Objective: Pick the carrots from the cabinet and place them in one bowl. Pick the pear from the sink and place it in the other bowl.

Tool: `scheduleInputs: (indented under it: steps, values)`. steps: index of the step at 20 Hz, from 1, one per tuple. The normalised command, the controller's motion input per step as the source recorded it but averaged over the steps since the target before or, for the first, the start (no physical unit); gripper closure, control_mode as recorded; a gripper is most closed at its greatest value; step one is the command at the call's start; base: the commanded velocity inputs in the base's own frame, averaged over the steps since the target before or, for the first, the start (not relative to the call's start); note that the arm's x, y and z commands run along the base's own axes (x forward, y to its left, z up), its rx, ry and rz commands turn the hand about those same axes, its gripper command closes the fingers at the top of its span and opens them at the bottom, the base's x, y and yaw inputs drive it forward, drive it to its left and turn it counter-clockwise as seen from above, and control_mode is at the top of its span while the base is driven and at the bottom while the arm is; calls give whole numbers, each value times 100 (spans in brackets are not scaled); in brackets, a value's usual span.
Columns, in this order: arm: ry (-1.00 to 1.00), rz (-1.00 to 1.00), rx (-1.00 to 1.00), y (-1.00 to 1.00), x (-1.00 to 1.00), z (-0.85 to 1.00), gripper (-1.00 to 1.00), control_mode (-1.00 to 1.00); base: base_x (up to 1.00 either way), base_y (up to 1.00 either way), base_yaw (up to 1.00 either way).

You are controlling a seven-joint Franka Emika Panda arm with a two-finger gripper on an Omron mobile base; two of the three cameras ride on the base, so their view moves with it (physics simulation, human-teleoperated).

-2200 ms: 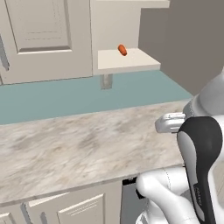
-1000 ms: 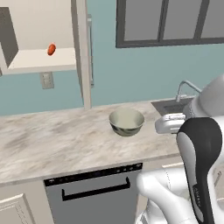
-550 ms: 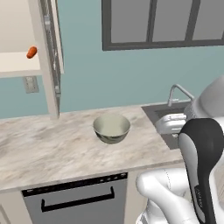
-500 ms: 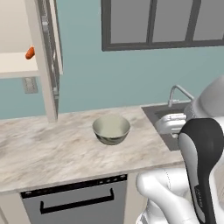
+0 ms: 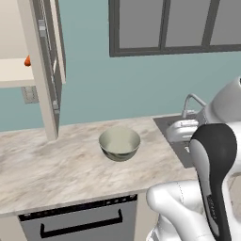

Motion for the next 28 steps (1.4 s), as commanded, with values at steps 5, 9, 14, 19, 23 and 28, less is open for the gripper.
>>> scheduleInputs:
  steps: [5, 9, 14, 19, 23, 28]
  values:
    - [7, 6, 1, -1, 74, 0, 100, -100, 0, 0, 0]
    - [18, 14, -1, 17, 85, -2, 100, -100, 0, 0, 0]
    - [19, 22, -10, 17, 63, -42, 100, -100, 0, 0, 0]
    - [7, 20, -15, 34, 60, -77, 100, -100, 0, 0, 0]
    - [-14, 14, -2, 23, 49, -47, 100, -100, 0, 0, 0]
    - [-5, 7, 0, 6, 59, -32, 100, -100, 0, 0, 0]
